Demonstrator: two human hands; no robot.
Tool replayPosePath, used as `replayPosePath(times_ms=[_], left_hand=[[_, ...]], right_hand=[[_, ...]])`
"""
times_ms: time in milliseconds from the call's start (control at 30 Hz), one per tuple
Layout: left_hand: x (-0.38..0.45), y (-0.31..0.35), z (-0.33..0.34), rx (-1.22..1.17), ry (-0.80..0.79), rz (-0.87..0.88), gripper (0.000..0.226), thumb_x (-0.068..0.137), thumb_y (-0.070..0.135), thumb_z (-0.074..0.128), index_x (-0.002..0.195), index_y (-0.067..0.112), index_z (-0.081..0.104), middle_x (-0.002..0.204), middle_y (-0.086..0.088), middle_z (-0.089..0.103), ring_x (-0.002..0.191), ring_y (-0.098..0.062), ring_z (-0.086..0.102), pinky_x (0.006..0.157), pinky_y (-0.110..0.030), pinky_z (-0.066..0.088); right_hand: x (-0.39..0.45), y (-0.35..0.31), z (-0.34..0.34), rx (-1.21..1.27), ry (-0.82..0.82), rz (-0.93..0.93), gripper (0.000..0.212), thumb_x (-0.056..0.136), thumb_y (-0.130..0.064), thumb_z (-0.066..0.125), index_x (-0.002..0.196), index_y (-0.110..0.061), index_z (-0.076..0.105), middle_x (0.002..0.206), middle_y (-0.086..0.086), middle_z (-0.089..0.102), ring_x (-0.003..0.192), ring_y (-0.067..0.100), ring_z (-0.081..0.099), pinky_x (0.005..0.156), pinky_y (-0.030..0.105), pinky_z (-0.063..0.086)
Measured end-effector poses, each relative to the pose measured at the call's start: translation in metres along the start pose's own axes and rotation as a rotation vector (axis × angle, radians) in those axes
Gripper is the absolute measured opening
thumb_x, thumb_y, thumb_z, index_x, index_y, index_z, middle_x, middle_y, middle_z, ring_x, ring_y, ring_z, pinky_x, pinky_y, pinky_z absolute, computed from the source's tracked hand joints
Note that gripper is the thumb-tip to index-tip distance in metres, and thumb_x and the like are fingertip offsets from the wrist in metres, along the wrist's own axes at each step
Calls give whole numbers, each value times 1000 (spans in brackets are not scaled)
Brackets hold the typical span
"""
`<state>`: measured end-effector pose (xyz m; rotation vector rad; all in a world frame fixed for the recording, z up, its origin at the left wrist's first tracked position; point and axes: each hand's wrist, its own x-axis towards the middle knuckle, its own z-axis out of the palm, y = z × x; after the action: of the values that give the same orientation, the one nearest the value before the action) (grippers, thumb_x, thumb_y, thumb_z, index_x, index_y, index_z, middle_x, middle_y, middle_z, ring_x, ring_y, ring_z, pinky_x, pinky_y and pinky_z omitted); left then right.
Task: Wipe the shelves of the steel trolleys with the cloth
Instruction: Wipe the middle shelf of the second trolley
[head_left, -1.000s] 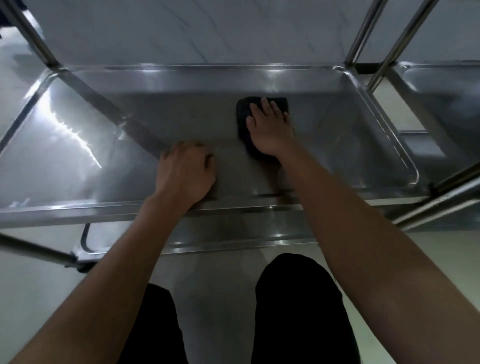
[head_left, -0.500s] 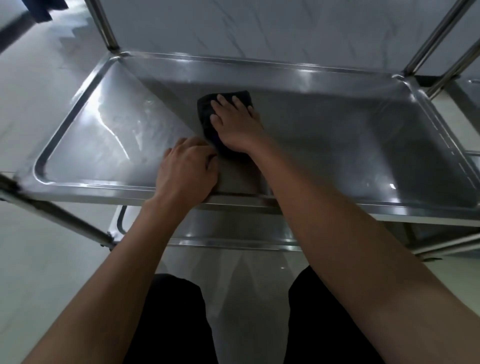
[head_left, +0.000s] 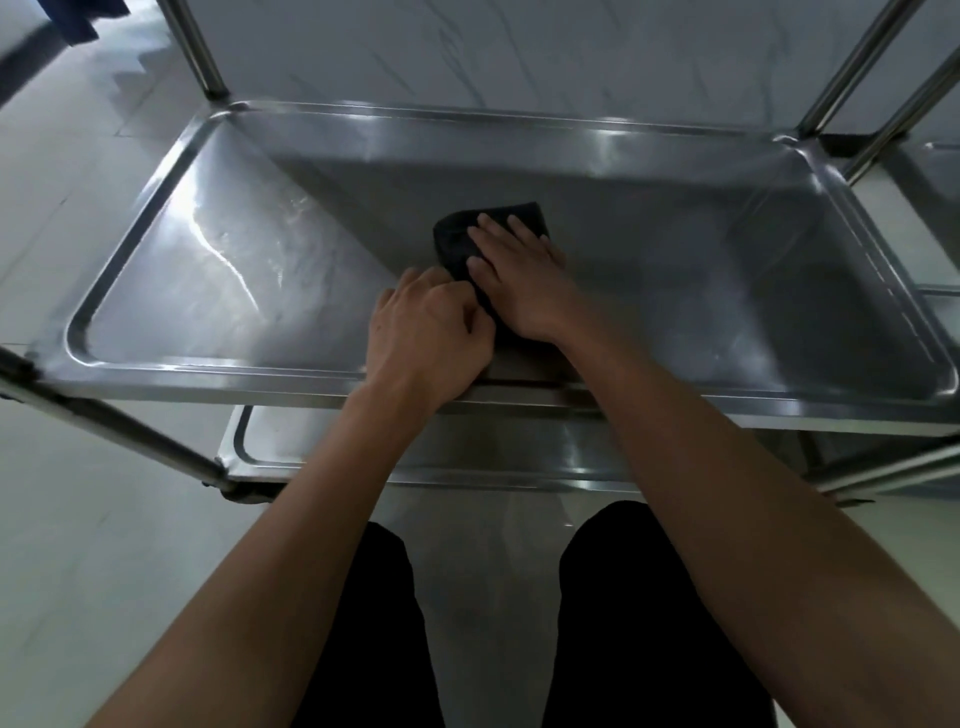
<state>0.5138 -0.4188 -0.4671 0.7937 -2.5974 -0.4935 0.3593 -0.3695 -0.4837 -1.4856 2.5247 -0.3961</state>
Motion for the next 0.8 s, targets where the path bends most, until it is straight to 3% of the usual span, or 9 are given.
replayPosePath(times_ms=[200,400,600,700,800], left_hand=[[5,47,17,-12,-66,71,21,91,35,51,82,21,64,87,4,62,88,-21,57,78,-37,48],[10,106,49,12,-113,187,19,92,35,52,89,22,65,88,8,46,94,-21,55,76,-32,33],[11,153,77,2,-182,234,19,92,34,47,83,22,60,94,2,57,102,-25,55,86,-39,41],[11,164,85,77,-188,230,26,91,35,49,96,22,70,108,-1,62,110,-26,54,91,-42,41],[12,168,89,104,-194,211,30,91,37,48,100,22,73,108,-3,63,107,-26,55,88,-42,43]], right_hand=[[-41,62,-14,-18,59,130,55,107,-44,20,158,-24,19,167,-9,8,154,16,1,122,43,3],[-80,128,-35,-20,117,278,55,107,-44,24,157,-23,23,167,-7,12,154,18,4,122,45,5],[-115,179,-53,-3,156,350,53,107,-42,25,157,-22,25,166,-5,14,154,21,7,122,48,6],[-129,206,-63,-8,163,414,54,107,-42,25,157,-24,25,166,-6,14,154,21,6,123,47,6],[-143,233,-74,-30,192,487,53,107,-41,26,157,-23,27,166,-4,16,153,23,9,123,47,7]])
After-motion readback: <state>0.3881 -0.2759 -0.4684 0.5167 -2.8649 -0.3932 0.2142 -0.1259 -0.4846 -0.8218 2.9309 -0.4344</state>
